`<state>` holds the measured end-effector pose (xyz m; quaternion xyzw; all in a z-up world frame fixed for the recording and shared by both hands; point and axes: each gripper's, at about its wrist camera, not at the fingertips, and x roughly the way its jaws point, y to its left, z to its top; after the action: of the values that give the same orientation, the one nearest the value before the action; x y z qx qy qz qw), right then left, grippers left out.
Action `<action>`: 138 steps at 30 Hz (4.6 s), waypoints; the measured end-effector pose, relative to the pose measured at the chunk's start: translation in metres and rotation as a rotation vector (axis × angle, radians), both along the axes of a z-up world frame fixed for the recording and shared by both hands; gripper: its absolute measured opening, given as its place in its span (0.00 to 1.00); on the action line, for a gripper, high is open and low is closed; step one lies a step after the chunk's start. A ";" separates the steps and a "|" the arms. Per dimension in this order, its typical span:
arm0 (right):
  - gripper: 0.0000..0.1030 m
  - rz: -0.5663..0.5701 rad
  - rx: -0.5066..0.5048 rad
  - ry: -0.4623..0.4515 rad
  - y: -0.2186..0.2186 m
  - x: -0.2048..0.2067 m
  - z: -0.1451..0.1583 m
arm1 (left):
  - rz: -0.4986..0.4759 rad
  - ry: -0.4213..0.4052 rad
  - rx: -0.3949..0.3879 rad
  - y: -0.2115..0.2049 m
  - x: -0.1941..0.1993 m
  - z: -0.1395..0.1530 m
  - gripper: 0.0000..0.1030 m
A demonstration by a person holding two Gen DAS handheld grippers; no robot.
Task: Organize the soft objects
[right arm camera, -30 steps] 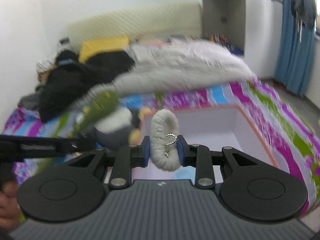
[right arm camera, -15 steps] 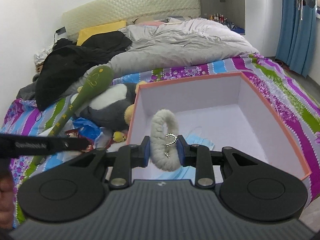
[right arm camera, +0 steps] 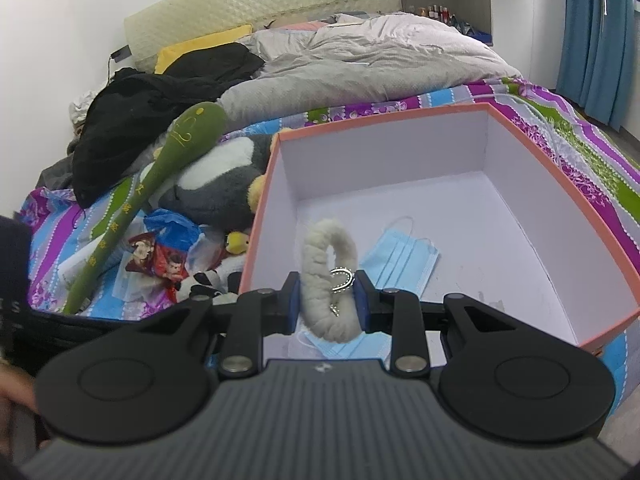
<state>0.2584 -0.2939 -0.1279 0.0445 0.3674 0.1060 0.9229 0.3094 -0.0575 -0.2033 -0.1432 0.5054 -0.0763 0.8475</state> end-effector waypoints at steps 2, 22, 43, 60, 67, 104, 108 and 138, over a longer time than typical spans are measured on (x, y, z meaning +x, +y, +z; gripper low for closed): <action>0.30 -0.005 0.005 0.002 -0.003 0.001 -0.002 | -0.002 0.009 0.002 0.000 0.003 -0.009 0.49; 0.30 0.002 0.007 0.006 -0.001 -0.002 -0.003 | -0.001 -0.032 0.015 0.009 0.004 -0.001 0.22; 0.30 -0.048 -0.025 -0.110 -0.015 -0.004 0.045 | -0.080 -0.286 -0.044 -0.029 0.004 0.137 0.22; 0.32 -0.144 -0.091 0.090 -0.074 0.011 -0.018 | -0.259 -0.126 0.003 -0.136 0.050 0.091 0.28; 0.43 -0.153 -0.064 0.077 -0.078 0.008 -0.012 | -0.261 -0.127 0.064 -0.130 0.050 0.094 0.48; 0.43 0.083 0.080 -0.288 0.040 -0.092 0.094 | -0.033 -0.475 0.051 0.034 -0.138 0.211 0.64; 0.43 0.097 0.081 -0.273 0.053 -0.095 0.086 | -0.003 -0.447 0.061 0.053 -0.150 0.199 0.76; 0.43 0.218 0.000 -0.085 0.134 -0.112 0.010 | 0.175 -0.274 0.122 0.139 -0.188 0.100 0.92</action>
<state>0.1461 -0.1604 -0.1184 -0.0003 0.3309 0.2075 0.9206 0.1213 0.0811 -0.1034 -0.1234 0.3742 0.0098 0.9191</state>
